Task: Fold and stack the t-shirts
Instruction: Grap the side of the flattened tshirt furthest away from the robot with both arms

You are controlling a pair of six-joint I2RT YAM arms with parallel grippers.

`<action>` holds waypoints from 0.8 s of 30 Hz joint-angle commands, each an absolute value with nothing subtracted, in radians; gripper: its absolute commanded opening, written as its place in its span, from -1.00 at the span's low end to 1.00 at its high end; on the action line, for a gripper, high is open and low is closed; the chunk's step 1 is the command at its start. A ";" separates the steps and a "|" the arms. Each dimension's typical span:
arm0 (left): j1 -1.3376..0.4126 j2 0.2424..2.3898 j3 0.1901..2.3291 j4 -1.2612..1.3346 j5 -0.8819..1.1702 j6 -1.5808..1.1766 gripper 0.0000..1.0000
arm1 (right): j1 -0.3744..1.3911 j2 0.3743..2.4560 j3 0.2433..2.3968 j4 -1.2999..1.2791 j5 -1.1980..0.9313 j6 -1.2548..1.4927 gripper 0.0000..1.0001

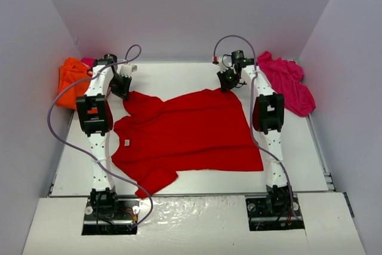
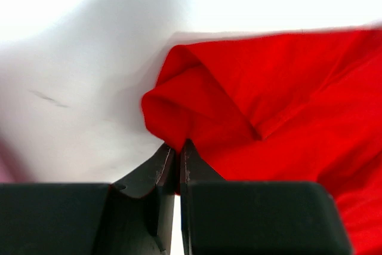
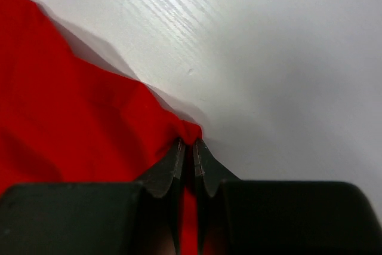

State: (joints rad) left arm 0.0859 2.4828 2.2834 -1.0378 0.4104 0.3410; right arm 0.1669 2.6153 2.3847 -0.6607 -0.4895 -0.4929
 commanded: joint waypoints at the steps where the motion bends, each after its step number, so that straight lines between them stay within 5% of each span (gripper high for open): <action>1: 0.086 2.438 2.449 -0.993 0.338 0.298 -1.00 | 0.173 2.545 2.314 -0.597 -0.254 -0.423 -1.00; 9: 0.083 2.477 2.677 -0.992 0.268 0.273 -1.00 | 0.184 2.455 2.299 -0.454 -0.117 -0.381 -1.00; 24: 0.077 2.450 2.729 -0.831 0.187 0.268 -1.00 | 0.181 2.435 2.357 -0.300 0.073 -0.362 -1.00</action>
